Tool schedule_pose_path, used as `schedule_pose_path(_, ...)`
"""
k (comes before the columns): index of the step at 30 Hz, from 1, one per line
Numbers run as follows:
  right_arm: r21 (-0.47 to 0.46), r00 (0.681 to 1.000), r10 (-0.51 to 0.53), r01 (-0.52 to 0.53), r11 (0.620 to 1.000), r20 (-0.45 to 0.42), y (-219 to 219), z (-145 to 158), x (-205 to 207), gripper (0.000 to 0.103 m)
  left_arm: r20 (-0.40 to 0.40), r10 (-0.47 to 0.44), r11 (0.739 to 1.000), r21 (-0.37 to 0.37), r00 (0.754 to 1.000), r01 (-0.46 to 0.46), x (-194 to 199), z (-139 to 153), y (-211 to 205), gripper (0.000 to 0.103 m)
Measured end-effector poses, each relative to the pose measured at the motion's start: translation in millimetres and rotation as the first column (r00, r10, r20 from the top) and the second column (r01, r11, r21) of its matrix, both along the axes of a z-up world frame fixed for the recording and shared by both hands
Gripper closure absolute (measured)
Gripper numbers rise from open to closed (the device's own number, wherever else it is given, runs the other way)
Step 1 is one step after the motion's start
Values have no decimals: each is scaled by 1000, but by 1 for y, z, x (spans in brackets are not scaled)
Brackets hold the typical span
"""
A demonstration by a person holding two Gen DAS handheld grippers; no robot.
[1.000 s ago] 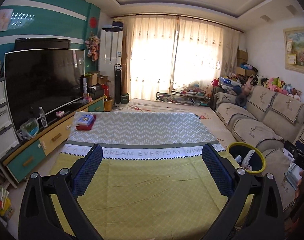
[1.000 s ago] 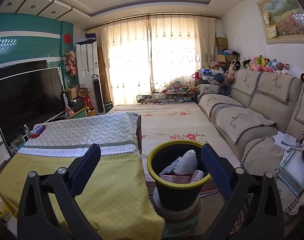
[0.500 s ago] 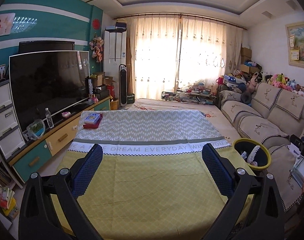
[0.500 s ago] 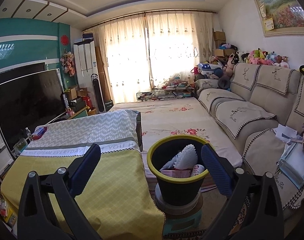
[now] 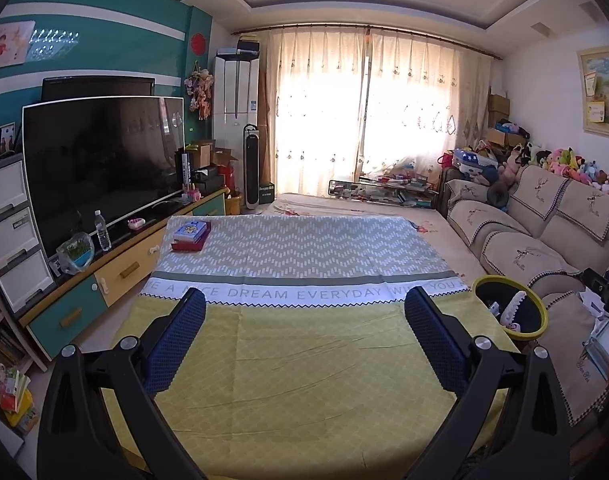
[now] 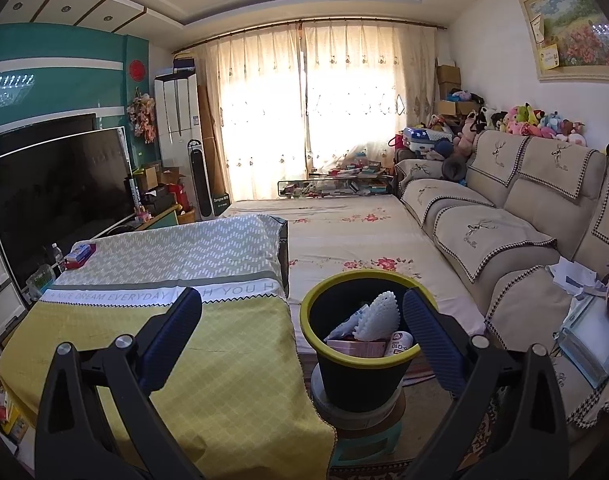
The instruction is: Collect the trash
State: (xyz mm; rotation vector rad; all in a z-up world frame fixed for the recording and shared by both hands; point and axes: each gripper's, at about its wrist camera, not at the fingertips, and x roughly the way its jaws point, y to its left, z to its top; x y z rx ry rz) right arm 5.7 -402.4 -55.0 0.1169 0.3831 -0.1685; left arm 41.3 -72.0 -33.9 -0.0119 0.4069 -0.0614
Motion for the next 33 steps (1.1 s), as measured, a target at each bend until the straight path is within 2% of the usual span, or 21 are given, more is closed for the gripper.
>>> schedule_pose_path(33,5,1000,1,-1,1000,-14,0,-4,7,7,-13,-12,1000,21,1000,12,0,-4,-2,5)
